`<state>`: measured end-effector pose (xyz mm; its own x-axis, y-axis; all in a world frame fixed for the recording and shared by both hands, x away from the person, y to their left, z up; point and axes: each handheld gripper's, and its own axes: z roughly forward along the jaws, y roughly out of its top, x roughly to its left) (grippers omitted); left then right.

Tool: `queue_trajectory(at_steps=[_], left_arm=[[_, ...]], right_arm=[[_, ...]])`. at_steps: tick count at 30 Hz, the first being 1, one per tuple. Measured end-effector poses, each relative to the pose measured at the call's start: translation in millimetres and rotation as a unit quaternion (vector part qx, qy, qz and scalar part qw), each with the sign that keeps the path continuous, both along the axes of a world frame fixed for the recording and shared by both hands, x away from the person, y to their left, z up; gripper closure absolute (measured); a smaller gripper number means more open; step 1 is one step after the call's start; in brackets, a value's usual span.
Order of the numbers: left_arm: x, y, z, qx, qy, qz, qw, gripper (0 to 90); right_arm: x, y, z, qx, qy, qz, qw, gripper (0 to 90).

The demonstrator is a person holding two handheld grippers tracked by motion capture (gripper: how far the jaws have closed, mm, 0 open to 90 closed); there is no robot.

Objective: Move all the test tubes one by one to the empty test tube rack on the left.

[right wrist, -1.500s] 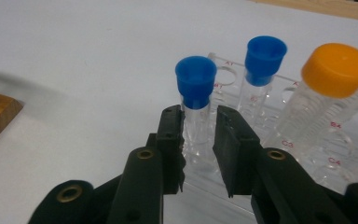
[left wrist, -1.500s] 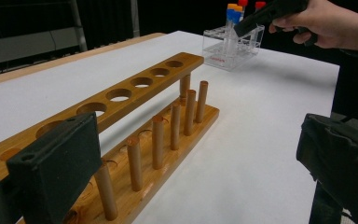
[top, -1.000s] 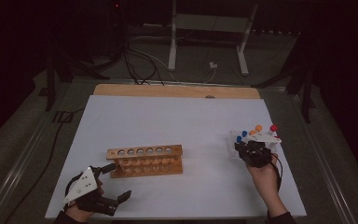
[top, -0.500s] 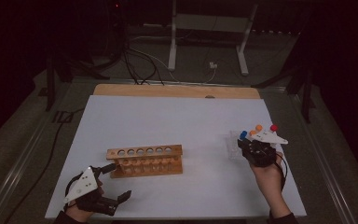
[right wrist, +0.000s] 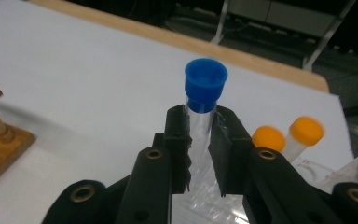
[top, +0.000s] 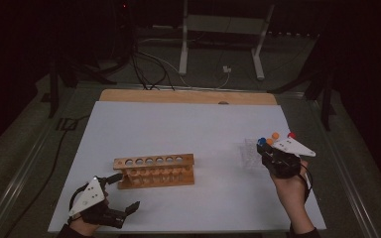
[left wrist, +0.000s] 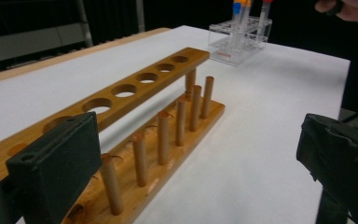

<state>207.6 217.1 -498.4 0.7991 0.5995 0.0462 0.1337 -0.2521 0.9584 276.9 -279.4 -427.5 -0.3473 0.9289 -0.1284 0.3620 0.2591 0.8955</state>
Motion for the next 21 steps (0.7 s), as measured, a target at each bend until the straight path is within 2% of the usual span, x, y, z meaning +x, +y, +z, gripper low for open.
queue_trajectory(at_steps=[4, 9, 18, 21], left_arm=[[-0.7, -1.9, 0.9, 0.003, -0.002, -0.002, 1.0000, 0.5], [-2.7, -3.1, 4.8, -0.001, 0.000, -0.009, 1.0000, 0.5], [0.9, -6.0, 20.9, -0.008, -0.006, -0.009, 0.9999, 0.5], [3.8, -8.5, 29.3, -0.009, 0.003, -0.013, 0.9999, 0.5]], right_arm=[[-4.8, -0.3, 6.7, 0.008, -0.010, 0.006, 0.9999, 76.9], [-8.2, 5.7, 9.8, 0.011, -0.008, 0.022, 0.9997, 76.9], [-11.8, 27.6, 1.4, 0.012, 0.016, 0.069, 0.9974, 76.9], [-12.9, 32.2, -0.8, 0.012, 0.022, 0.078, 0.9966, 76.9]])
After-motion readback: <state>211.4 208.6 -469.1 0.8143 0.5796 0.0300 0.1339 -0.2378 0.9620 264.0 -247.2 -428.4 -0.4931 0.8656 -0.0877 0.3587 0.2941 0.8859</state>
